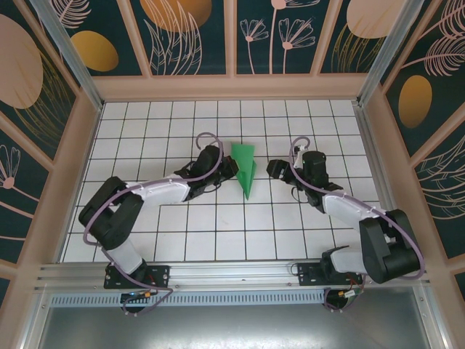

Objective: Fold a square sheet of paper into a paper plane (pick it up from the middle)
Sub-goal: Turn over a paper plane at the center of the table.

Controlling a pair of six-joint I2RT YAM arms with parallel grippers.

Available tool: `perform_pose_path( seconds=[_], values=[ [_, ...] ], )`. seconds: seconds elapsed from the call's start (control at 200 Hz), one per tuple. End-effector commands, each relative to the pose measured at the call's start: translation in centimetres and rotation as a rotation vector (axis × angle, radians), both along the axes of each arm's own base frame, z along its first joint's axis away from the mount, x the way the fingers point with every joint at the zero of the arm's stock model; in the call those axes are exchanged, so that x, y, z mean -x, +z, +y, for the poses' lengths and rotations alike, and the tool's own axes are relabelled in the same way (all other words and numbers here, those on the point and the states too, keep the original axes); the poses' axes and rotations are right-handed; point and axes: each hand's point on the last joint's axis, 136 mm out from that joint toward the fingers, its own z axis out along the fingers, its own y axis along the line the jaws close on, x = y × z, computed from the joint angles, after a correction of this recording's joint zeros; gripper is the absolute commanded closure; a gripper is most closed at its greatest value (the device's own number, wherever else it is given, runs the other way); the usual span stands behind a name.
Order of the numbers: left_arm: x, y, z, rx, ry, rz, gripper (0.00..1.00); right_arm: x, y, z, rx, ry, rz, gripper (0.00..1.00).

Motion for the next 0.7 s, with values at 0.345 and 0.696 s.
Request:
perform_pose_path(
  seconds=[0.345, 0.696],
  values=[
    [2.5, -4.3, 0.8, 0.16, 0.003, 0.073, 1.0, 4.0, -1.6, 8.2, -0.023, 0.302, 0.149, 0.47],
    [3.3, -5.7, 2.5, 0.121, 0.032, 0.086, 1.0, 4.0, -4.7, 11.3, 0.068, 0.359, 0.242, 0.53]
  ],
)
